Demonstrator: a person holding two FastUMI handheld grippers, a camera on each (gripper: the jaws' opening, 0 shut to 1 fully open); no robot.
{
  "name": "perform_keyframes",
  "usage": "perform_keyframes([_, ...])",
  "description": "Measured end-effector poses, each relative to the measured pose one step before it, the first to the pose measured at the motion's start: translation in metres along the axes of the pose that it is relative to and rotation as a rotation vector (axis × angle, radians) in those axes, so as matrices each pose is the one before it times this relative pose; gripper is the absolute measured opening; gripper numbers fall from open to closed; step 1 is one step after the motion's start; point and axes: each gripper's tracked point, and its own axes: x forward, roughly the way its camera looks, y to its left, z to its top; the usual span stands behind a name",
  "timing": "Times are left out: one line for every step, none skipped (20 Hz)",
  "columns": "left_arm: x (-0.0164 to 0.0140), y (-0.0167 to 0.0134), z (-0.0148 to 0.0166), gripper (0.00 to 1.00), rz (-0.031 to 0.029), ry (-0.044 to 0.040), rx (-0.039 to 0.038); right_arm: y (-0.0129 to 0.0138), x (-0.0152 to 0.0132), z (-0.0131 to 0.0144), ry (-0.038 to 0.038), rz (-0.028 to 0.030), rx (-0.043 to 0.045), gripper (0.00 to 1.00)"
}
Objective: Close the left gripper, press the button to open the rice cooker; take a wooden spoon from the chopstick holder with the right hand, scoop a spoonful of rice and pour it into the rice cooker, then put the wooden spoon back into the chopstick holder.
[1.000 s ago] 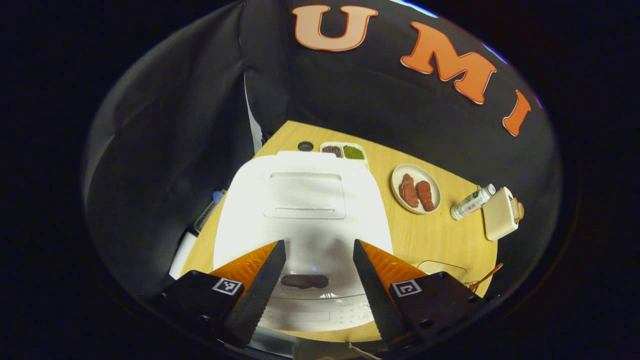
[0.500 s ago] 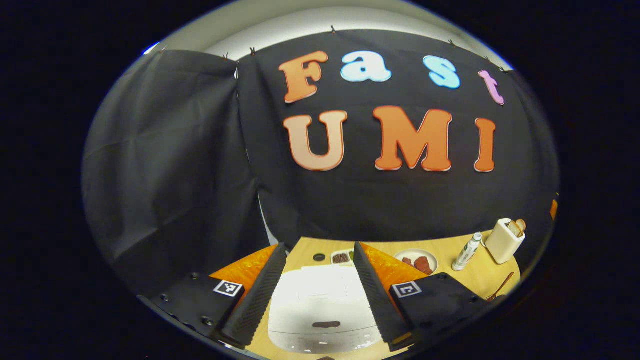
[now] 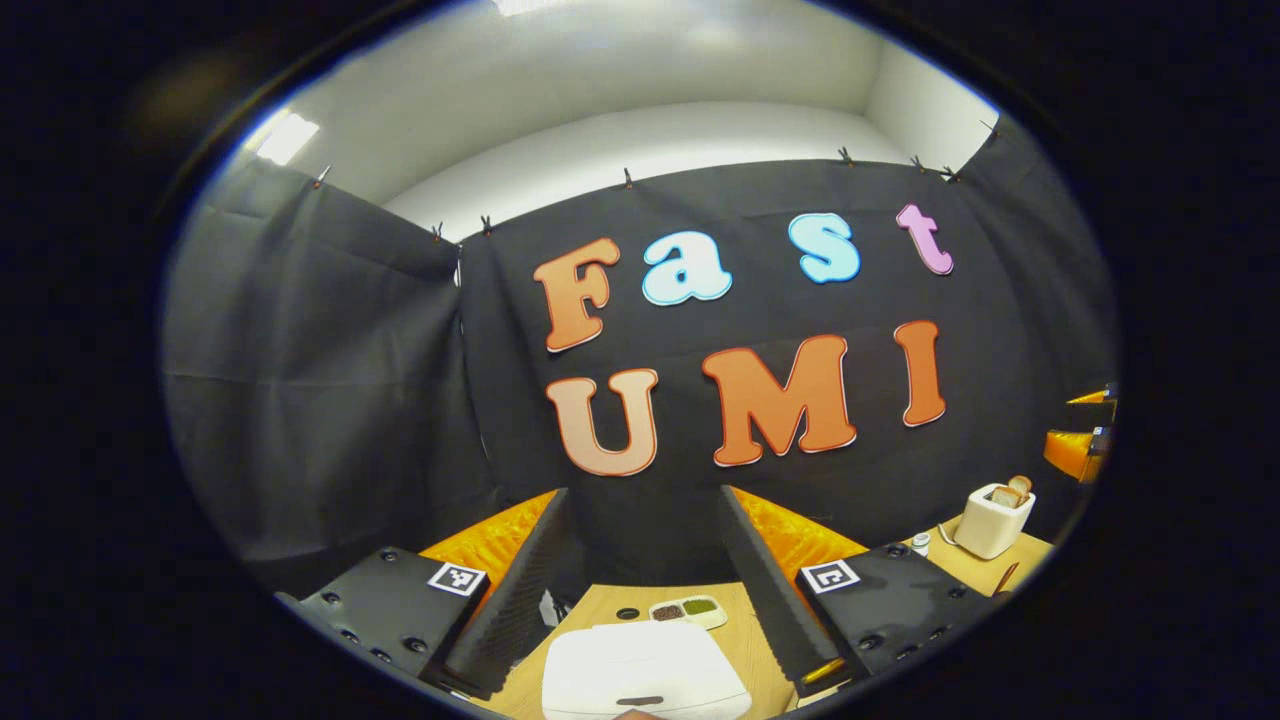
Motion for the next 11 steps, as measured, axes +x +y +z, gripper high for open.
perform_keyframes([-0.00221, -0.00644, 0.00188, 0.99, -0.01698, -0.01019, -0.00427, -0.00007, 0.00026, 0.00179, -0.00409, -0.00353, -0.00135, 0.92])
perform_keyframes([-0.00381, -0.00632, 0.00061, 1.00, -0.01089, -0.01118, 0.00009, -0.00123, -0.00030, 0.00075, -0.00305, -0.00452, 0.00024, 0.92])
perform_keyframes([-0.00332, -0.00415, 0.00114, 1.00, -0.00513, -0.01003, -0.00390, -0.00068, 0.00068, -0.00014, -0.00015, -0.00331, -0.00105, 0.92])
perform_keyframes([0.00038, -0.00522, 0.00007, 1.00, -0.01014, -0.00539, -0.00521, -0.00084, -0.00025, 0.00007, -0.00138, -0.00293, 0.00165, 0.92])
perform_keyframes([-0.00109, -0.00319, -0.00010, 1.00, -0.00260, -0.00336, -0.00402, 0.00032, 0.00069, -0.00005, 0.00038, -0.00023, 0.00365, 0.92])
perform_keyframes([0.00095, -0.00043, -0.00114, 1.00, 0.00166, -0.00028, -0.00020, -0.00073, -0.00102, 0.00010, -0.00068, -0.00204, 0.00445, 0.92])
perform_keyframes([0.00073, 0.00220, -0.00014, 1.00, 0.01175, 0.00239, -0.00428, -0.00019, 0.00036, 0.00065, -0.00125, 0.00308, 0.00423, 0.92])
perform_keyframes([0.00007, 0.00114, -0.00218, 1.00, 0.00532, 0.00683, -0.01303, -0.00089, 0.00010, 0.00041, -0.00188, -0.00119, 0.00093, 0.92])
perform_keyframes([-0.00113, -0.00153, -0.00142, 1.00, 0.00017, 0.00819, -0.01617, -0.00008, 0.00063, -0.00079, -0.00186, 0.00052, -0.00097, 0.92])
perform_keyframes([-0.00035, -0.00036, -0.00134, 1.00, -0.00228, 0.00388, -0.00755, -0.00152, -0.00026, 0.00040, -0.00085, -0.00466, -0.00169, 0.92])
perform_keyframes([0.00157, 0.00332, -0.00086, 1.00, 0.00517, 0.00332, 0.00083, -0.00059, 0.00043, 0.00051, -0.00054, -0.00001, 0.00075, 0.92])
